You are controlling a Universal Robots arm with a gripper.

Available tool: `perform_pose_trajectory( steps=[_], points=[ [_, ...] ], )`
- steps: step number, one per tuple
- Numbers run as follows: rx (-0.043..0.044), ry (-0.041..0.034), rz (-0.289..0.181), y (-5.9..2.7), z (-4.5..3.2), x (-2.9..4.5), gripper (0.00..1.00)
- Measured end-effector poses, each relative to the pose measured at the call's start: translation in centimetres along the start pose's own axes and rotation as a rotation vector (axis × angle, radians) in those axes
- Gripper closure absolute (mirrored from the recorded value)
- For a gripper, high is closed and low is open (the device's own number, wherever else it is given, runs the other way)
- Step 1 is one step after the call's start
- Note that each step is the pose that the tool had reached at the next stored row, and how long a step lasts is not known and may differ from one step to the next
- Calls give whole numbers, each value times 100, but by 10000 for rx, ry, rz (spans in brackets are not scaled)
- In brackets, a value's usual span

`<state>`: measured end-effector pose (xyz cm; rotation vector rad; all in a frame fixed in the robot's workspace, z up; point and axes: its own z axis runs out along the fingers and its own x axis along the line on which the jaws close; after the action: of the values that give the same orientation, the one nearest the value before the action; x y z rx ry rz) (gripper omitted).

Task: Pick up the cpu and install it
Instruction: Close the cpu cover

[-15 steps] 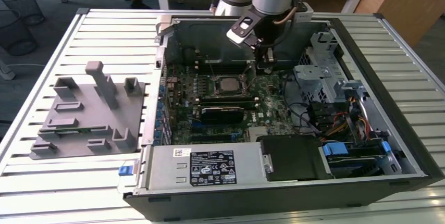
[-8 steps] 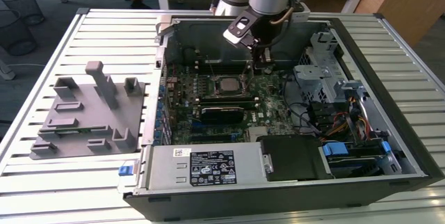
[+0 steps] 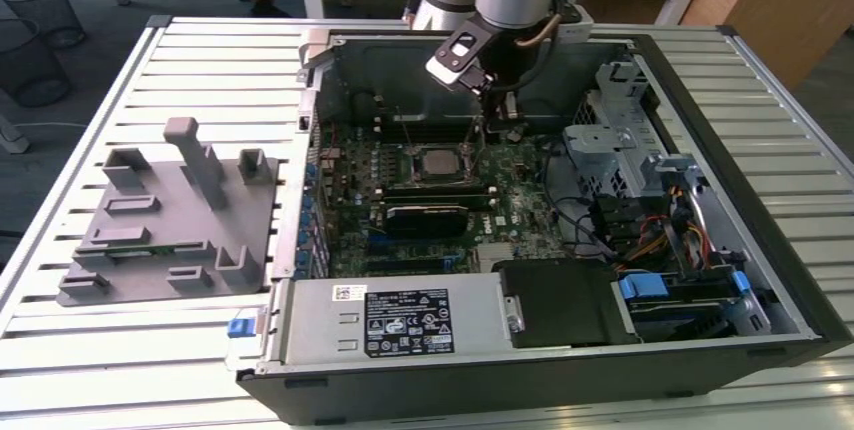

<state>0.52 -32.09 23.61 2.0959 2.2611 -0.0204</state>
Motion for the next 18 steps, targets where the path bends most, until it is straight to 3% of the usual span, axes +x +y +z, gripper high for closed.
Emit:
perform_pose_trajectory(
  steps=[18],
  points=[
    [0, -3, -1, -157, 10, 12, 89]
  ],
)
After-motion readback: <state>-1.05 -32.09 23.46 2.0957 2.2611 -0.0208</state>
